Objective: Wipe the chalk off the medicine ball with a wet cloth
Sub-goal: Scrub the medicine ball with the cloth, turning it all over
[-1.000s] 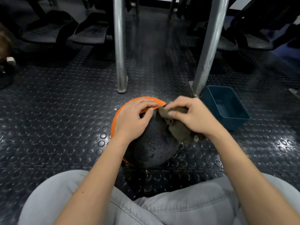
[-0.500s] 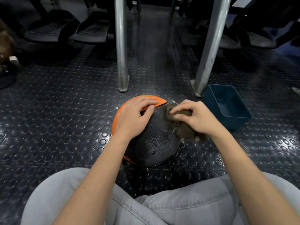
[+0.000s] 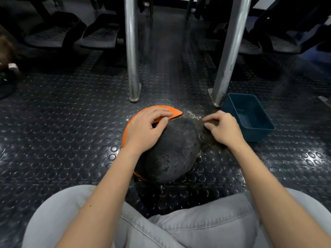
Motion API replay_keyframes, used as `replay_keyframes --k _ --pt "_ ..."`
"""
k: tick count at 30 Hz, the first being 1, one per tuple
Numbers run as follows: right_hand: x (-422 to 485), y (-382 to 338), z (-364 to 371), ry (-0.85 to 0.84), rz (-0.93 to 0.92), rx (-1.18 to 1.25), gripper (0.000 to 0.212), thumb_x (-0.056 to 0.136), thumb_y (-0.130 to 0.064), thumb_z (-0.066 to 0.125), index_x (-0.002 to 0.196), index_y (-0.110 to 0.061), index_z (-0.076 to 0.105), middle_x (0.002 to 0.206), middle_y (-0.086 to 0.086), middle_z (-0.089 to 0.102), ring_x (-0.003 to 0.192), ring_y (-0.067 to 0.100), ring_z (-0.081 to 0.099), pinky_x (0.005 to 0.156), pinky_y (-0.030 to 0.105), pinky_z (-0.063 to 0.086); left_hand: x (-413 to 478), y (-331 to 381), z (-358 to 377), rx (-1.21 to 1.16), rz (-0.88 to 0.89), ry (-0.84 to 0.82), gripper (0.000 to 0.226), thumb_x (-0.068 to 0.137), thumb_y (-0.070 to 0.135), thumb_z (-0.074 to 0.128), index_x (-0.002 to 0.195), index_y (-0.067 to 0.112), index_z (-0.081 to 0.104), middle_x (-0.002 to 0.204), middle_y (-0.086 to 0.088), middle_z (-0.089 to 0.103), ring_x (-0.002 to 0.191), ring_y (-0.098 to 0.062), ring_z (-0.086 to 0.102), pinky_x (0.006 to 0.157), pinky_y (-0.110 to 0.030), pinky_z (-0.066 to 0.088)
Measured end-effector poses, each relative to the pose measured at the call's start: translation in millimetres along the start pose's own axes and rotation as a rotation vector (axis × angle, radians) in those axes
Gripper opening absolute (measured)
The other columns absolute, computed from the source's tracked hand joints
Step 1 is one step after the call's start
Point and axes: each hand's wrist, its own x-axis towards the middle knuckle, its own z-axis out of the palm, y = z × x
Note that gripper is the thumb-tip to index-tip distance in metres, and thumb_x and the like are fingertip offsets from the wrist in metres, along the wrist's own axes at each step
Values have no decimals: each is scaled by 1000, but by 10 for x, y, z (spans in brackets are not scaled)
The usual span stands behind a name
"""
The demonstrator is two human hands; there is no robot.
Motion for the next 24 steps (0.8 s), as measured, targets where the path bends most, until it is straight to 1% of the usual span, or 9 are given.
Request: replay_keyframes --k 2,5,7,10,11,14,17,22,24 --pt "0 -94 -91 63 -126 271 21 85 -12 66 89 -33 67 95 -3 64 97 16 59 90 31 45 -27 -16 -19 -24 -2 15 21 90 29 55 101 32 72 104 36 55 104 27 40 87 3 25" --pt "-83 -359 -79 -82 -313 381 24 81 -8 69 87 -31 68 87 -8 64 88 10 59 84 20 44 -32 -6 -39 -66 14 2 22 86 30 54 98 32 73 105 37 55 105 25 43 89 1 26" --pt "-66 -287 93 -106 -210 315 22 83 -10 68 89 -32 69 93 -6 65 94 15 59 87 28 44 -14 21 -52 -66 7 -15 23 85 33 53 98 34 72 104 38 54 105 25 43 89 1 26" --pt "-17 -38 118 -10 21 -46 17 89 -18 61 96 -31 69 106 -3 60 106 21 54 87 35 45 3 48 -59 -56 -9 -31 24 85 36 52 98 35 72 105 35 57 106 22 44 86 4 25" --pt "-15 -11 75 18 41 -15 17 89 -19 61 95 -32 68 104 -4 59 107 21 54 88 35 45 3 43 -66 -60 -18 -34 24 85 36 52 98 36 72 105 34 57 108 19 45 87 3 25" --pt "-29 -205 -58 89 -168 271 18 85 -14 66 92 -30 70 92 -7 61 94 13 58 86 28 44 -16 7 -76 -87 -37 -28 22 84 35 53 96 38 71 104 34 59 111 12 48 90 0 27" --pt "-120 -417 -42 -138 -401 395 23 81 -7 70 89 -29 69 87 -5 63 85 8 59 83 19 43 -16 2 -67 -108 -6 -33 20 83 30 56 95 35 72 104 33 59 108 16 49 92 -3 31" --pt "52 58 120 -81 -6 -19 16 89 -17 62 99 -27 69 109 -3 62 107 20 55 89 33 43 7 6 -51 -168 -44 -87 17 79 40 59 86 51 69 100 39 60 112 17 47 97 -5 30" --pt "87 76 90 -16 -24 117 15 87 -15 64 97 -26 70 107 -2 64 106 18 56 92 32 43 -4 -24 -66 -241 -69 -75 17 73 47 59 85 47 72 100 35 65 114 10 51 101 -10 33"
